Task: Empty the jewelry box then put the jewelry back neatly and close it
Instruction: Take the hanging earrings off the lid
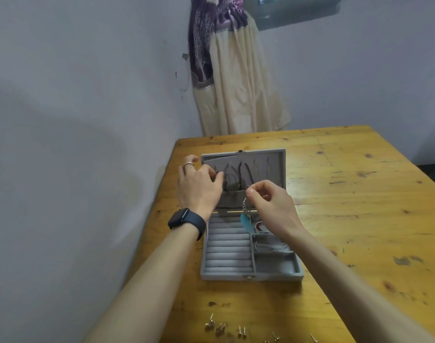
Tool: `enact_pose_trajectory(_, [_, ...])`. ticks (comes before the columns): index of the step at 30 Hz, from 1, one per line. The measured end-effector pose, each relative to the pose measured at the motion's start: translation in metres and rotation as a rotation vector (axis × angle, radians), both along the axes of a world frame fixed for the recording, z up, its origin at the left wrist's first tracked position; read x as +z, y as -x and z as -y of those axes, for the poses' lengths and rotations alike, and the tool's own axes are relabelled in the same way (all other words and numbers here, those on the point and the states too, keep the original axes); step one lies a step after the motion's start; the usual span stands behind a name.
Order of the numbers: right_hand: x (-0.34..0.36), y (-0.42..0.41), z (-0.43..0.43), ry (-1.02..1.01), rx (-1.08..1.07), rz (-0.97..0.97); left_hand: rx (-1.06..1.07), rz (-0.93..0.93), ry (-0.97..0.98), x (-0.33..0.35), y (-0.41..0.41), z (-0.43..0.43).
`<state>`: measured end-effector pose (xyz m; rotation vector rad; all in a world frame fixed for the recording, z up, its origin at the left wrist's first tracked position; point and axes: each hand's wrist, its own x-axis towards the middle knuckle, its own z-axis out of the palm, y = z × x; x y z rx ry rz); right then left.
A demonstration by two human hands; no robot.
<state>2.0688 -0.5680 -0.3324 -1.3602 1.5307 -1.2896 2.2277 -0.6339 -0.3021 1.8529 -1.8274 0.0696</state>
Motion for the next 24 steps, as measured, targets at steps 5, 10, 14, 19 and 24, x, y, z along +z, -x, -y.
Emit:
enact_pose_trajectory(5, [-0.001,0.005,-0.003,0.011,0.004,-0.025,0.079,-0.112,-0.059,-0.008,0.010,0.002])
enact_pose_trajectory(10, [-0.002,0.010,-0.005,0.009,-0.012,-0.055,0.106,-0.168,-0.106,-0.006,0.014,0.003])
enact_pose_trajectory(14, [-0.005,0.013,-0.005,0.006,-0.023,-0.062,0.054,-0.176,-0.121,-0.005,0.009,0.007])
enact_pose_trajectory(19, [-0.018,0.016,-0.002,0.057,-0.031,-0.207,0.024,-0.138,-0.065,-0.006,0.006,0.003])
enact_pose_trajectory(24, [-0.008,0.021,0.022,0.241,-0.096,-0.606,0.020,-0.099,-0.044,-0.007,0.006,-0.003])
